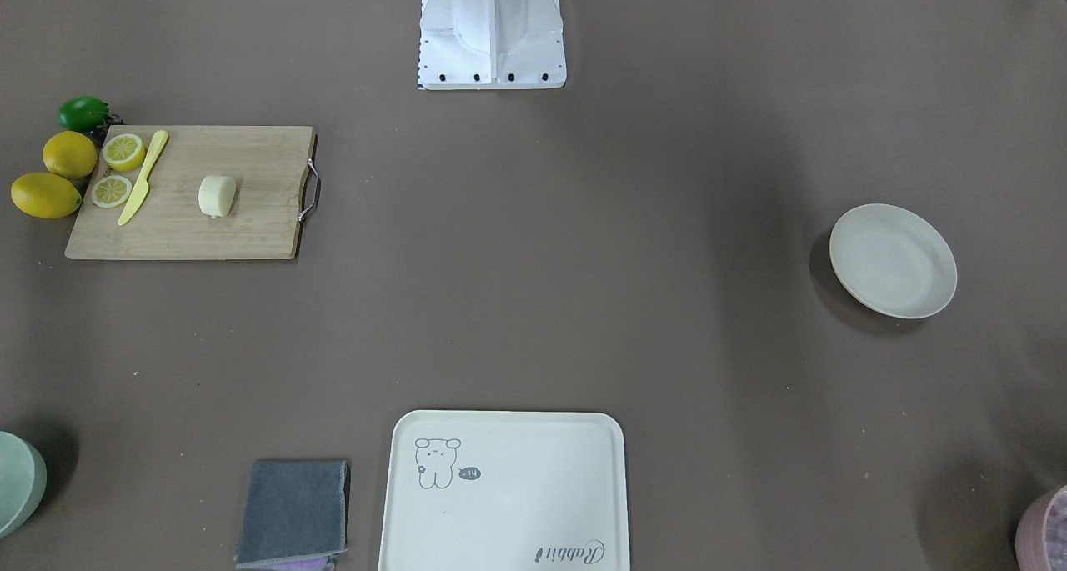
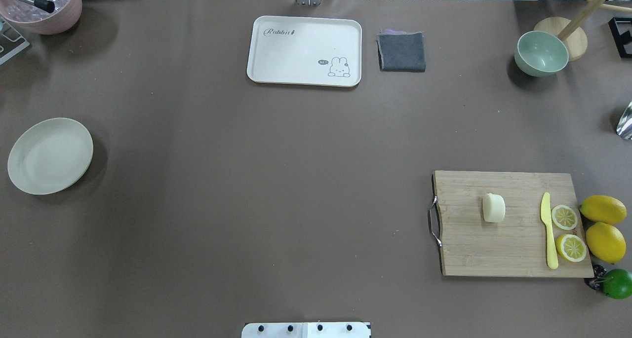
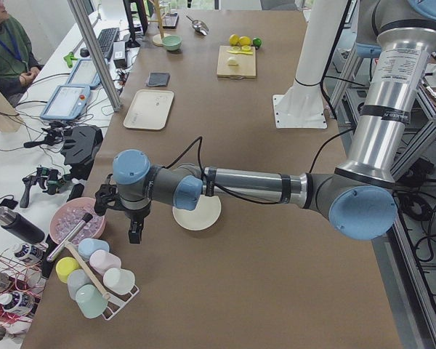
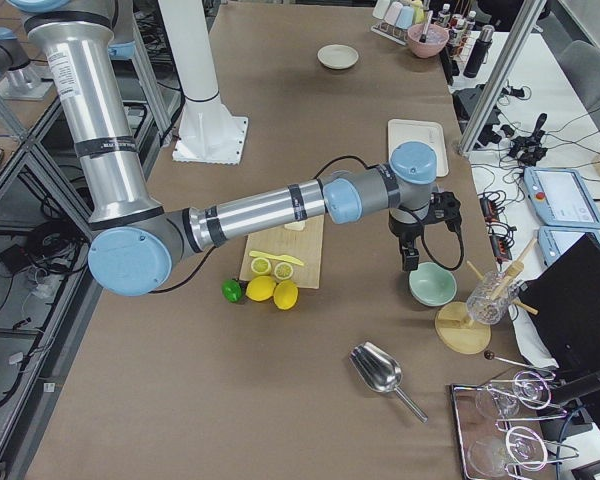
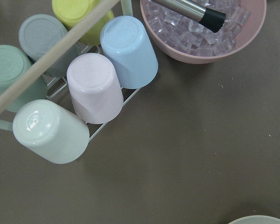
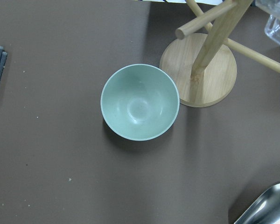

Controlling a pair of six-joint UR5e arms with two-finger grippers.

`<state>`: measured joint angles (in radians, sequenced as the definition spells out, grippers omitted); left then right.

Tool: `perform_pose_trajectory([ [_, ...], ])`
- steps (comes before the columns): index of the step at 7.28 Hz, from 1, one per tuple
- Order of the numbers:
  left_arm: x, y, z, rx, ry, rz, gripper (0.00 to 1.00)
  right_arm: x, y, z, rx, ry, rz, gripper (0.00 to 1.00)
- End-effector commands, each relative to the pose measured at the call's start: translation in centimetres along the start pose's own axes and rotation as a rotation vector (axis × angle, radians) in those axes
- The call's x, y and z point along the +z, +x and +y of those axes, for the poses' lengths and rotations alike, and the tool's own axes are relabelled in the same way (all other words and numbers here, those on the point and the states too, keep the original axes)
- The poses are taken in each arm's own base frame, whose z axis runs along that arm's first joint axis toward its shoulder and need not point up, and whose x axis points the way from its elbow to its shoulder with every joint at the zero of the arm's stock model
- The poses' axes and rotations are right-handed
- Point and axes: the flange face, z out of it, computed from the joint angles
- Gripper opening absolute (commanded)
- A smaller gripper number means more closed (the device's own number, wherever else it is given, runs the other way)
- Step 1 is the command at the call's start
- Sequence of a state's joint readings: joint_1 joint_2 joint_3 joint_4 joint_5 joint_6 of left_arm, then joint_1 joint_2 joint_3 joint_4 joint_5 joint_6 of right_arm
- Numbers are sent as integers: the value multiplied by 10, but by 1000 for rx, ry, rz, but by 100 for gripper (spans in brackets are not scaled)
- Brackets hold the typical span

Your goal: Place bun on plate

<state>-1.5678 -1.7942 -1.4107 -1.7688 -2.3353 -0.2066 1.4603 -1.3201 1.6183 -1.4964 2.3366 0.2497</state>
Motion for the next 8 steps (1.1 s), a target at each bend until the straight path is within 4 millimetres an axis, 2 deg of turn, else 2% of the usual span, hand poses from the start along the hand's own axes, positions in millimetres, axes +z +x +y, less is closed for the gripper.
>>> perform_pose_trajectory([
  [1,-3,2,0,10,4,1,98,-4,-4,-1,-8,9,-2,100],
  [2,0,0,-1,6,-3,0,98,-5,-6,-2,-10,11,-2,100],
  [5,-9,10,-6,37,21,7,98,-8,-8,-3,-10,16,-4,100],
  [6,-1,11,-9,31,1,-1,98,-8,-9,-3,-9,17,-4,100],
  [7,2,9,-1,29,-5,5,98,-9,-10,-3,-11,19,-5,100],
  [8,-7,12,2,44,17,9,98,-9,-10,-3,-10,18,-4,100],
])
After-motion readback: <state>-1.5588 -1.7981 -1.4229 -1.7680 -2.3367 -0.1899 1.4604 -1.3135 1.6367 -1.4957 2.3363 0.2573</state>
